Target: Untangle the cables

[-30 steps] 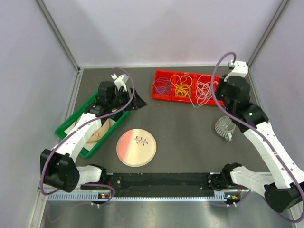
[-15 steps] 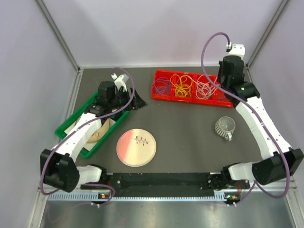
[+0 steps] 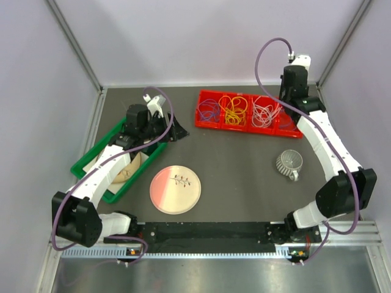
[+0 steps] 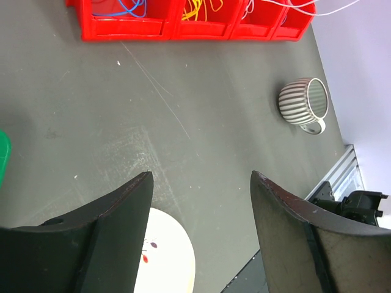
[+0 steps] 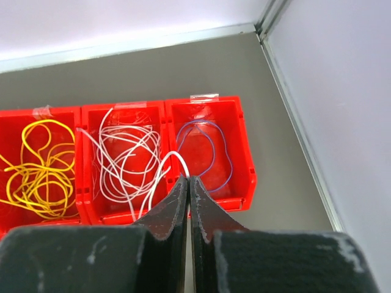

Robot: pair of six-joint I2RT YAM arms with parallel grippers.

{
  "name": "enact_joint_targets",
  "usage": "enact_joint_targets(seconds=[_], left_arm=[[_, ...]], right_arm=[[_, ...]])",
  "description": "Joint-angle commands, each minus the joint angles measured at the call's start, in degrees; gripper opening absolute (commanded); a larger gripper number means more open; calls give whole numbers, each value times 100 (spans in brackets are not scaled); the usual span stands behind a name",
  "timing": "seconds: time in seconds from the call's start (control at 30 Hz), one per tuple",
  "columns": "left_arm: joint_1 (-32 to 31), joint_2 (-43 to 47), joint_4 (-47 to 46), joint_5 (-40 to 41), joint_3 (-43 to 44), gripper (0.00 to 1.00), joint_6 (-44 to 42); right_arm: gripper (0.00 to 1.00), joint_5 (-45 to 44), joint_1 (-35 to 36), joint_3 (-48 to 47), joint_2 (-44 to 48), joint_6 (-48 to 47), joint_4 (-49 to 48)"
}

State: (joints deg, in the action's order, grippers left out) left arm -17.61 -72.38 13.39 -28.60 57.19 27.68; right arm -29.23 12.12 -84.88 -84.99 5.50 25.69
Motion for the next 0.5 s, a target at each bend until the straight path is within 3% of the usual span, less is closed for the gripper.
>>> enact_joint_targets(seconds=[0.0,0.47], left_arm=[[-6,22,-152,39,161,70,-105],[-6,-136,-73,74,275,70,-175]], right_arm=[[0,67,-52,-389,-262,-66,-354],[0,40,-69,-1083,-1720,-110,-565]])
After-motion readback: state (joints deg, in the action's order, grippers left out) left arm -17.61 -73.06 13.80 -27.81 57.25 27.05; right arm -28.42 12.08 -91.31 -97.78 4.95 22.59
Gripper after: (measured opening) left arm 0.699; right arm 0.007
